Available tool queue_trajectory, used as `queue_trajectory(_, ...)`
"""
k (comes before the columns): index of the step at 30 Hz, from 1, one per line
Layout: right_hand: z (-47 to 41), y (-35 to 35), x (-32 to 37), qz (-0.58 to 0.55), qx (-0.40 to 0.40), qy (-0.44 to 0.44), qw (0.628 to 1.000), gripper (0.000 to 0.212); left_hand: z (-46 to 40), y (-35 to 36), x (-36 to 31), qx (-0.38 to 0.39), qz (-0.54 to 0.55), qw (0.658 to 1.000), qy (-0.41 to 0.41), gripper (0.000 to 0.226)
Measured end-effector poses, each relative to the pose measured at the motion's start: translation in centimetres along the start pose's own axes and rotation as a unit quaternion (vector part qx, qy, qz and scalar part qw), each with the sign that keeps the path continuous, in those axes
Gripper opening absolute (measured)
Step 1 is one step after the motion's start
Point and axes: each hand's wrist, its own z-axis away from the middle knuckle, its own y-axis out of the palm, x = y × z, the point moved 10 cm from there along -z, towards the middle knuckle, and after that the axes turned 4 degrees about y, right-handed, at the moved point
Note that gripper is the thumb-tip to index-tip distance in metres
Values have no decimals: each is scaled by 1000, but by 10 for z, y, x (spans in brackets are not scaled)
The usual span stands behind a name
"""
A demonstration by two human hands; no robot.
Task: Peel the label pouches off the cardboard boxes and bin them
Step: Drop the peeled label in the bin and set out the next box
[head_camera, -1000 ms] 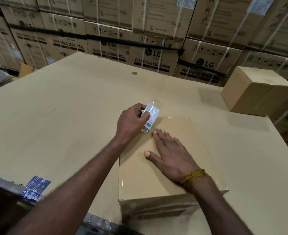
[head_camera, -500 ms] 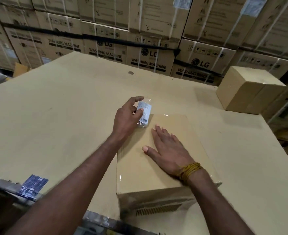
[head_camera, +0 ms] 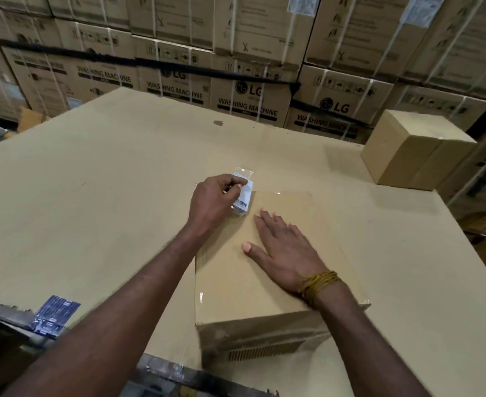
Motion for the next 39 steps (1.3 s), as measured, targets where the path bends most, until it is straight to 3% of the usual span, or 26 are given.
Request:
queue_trajectory(3, -4, 1, 3, 9, -6, 9, 1000, 77, 1, -1, 0, 1, 15, 1000, -6, 21)
queue_trajectory(9, 82, 15, 27, 3, 53, -52, 997, 75, 1, 0, 4, 4, 19, 1000, -17, 23)
queue_trajectory(17, -18, -1, 8, 5, -2, 11, 1000, 75, 0, 3, -1, 16, -32, 999, -1, 22)
queue_trajectory(23, 74, 13, 44, 0, 28, -84, 996, 74, 1, 1, 2, 9, 10, 1000, -10, 24)
queue_trajectory(26, 71, 12, 30, 6, 64, -68, 996, 71, 1, 2, 1, 10, -10, 1000, -9, 25)
queue_trajectory(33, -14, -1, 8, 15, -1, 15, 1000, 74, 1, 1, -2, 9, -26, 1000, -1, 23)
queue_trajectory(39, 81, 17, 47, 3, 31, -86, 996, 72, 2, 1, 0, 4, -8, 1000, -5, 23)
